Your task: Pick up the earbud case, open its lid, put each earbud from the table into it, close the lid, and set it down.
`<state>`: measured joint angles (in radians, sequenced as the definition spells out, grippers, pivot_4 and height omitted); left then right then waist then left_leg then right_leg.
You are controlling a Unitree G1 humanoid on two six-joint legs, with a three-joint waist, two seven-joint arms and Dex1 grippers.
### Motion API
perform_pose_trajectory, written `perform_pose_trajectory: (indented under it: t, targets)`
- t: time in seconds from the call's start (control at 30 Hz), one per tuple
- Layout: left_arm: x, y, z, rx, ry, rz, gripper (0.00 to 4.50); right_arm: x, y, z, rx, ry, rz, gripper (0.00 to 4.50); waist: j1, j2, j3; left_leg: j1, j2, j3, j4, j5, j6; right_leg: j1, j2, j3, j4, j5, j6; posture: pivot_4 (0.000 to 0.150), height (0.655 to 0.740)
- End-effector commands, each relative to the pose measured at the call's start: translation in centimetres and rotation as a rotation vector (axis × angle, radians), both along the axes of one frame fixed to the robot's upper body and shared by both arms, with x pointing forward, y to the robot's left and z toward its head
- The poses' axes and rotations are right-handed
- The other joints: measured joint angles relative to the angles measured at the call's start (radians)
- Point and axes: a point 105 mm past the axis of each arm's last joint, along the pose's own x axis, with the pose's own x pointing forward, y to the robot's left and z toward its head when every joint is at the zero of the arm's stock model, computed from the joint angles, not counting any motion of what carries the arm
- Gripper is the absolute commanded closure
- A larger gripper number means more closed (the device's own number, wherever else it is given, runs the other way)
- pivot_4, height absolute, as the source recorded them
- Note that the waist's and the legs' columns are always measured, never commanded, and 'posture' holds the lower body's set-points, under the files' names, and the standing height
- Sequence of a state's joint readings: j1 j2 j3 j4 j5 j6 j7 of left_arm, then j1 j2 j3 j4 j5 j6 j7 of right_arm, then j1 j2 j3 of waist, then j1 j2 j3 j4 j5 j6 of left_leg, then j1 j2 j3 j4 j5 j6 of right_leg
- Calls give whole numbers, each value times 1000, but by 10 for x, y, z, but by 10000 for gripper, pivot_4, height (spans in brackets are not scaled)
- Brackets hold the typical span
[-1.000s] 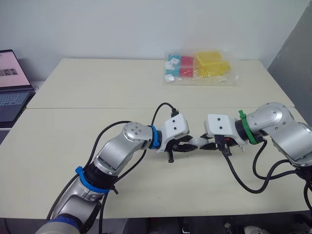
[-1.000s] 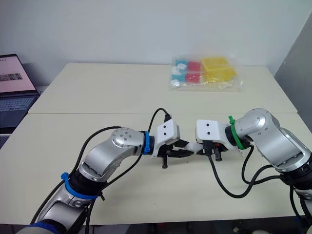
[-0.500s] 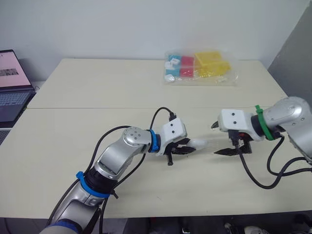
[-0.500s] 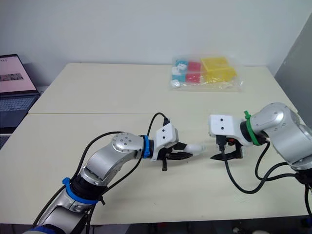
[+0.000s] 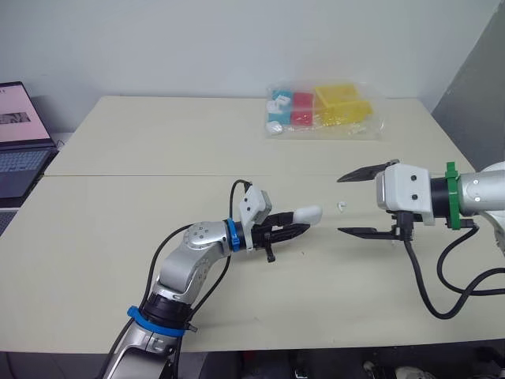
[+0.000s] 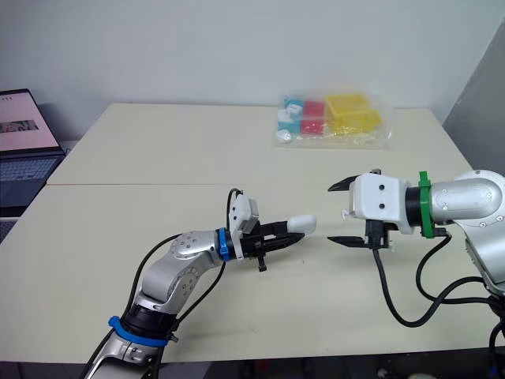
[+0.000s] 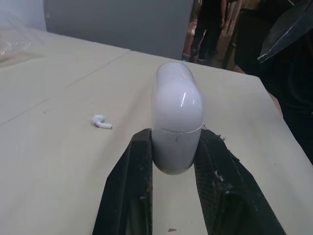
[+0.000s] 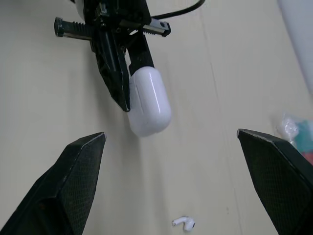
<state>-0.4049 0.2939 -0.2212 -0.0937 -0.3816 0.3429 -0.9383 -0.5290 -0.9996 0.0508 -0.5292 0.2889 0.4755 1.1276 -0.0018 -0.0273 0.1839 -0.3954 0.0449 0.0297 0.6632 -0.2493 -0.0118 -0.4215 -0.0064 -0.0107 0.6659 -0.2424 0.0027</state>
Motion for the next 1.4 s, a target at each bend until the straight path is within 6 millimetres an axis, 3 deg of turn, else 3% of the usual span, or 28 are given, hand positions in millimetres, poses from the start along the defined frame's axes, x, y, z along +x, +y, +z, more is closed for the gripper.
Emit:
perform_pose_trajectory:
  t: [0.03, 0.5, 1.4]
  targets:
    - [-7, -5, 11, -11, -101, -51, 36894, 7, 6, 6, 6, -73, -19, 0, 0, 0, 0, 0, 0, 0, 0, 0, 0, 0, 0, 0, 0, 0, 0, 1500, 7400]
    - [-12, -8, 13, 4, -150, -88, 36894, 19, 18, -6, 2, -50, -12, 0, 0, 0, 0, 0, 0, 0, 0, 0, 0, 0, 0, 0, 0, 0, 0, 1500, 7400]
    - [-16, -7, -3, 123, -253, -130, 36899, 21, 15, 4, 47, -9, -25, 0, 0, 0, 0, 0, 0, 1, 0, 0, 0, 0, 1, -1, -1, 0, 0, 1500, 7400]
